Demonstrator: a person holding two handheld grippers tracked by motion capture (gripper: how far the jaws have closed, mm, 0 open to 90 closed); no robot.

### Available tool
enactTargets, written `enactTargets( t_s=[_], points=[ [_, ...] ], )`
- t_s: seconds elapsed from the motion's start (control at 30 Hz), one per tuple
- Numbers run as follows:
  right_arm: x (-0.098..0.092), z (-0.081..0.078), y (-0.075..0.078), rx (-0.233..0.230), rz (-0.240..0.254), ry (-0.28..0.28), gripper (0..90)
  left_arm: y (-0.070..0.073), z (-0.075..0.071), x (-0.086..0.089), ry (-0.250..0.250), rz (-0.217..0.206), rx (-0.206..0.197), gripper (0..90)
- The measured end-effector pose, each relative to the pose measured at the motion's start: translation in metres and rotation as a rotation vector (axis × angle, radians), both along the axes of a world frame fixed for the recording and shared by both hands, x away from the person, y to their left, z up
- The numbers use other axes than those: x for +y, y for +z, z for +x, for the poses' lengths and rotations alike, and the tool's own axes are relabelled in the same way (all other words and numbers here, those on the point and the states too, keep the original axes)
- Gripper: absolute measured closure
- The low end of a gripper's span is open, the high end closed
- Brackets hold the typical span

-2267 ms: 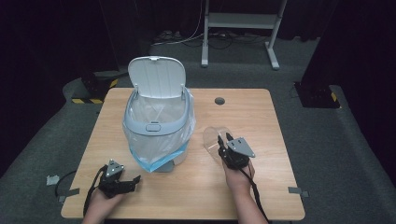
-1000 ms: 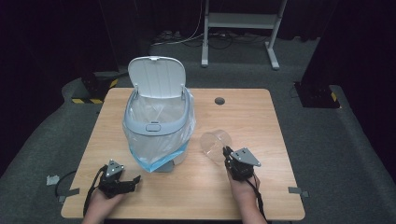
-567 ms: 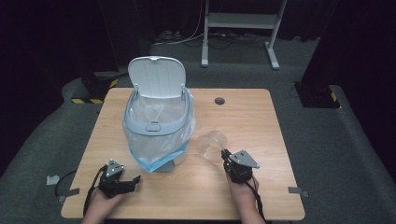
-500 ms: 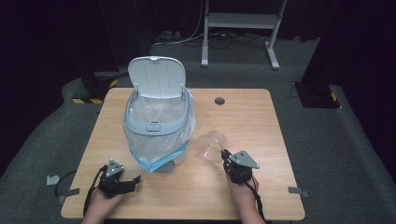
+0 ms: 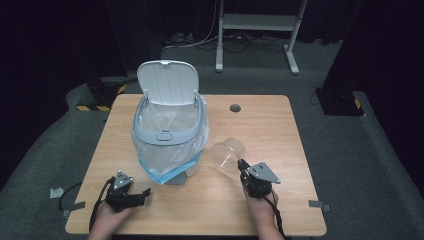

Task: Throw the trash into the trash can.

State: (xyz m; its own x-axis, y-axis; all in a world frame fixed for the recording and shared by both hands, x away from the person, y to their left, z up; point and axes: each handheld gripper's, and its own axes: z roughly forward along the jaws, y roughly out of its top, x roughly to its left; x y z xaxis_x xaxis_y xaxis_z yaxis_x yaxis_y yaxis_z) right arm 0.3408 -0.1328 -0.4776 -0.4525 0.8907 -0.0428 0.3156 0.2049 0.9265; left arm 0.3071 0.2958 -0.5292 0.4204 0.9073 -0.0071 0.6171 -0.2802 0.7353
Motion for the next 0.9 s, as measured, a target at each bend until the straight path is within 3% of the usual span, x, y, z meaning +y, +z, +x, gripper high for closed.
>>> enactTargets(
  t_s=[0.9],
  points=[
    [-0.011,-0.016,0.040,-0.155,0.112,-0.034,84.1,0.000,0.001,0.000,-0.002,0.003,0.000,14.3]
  ],
)
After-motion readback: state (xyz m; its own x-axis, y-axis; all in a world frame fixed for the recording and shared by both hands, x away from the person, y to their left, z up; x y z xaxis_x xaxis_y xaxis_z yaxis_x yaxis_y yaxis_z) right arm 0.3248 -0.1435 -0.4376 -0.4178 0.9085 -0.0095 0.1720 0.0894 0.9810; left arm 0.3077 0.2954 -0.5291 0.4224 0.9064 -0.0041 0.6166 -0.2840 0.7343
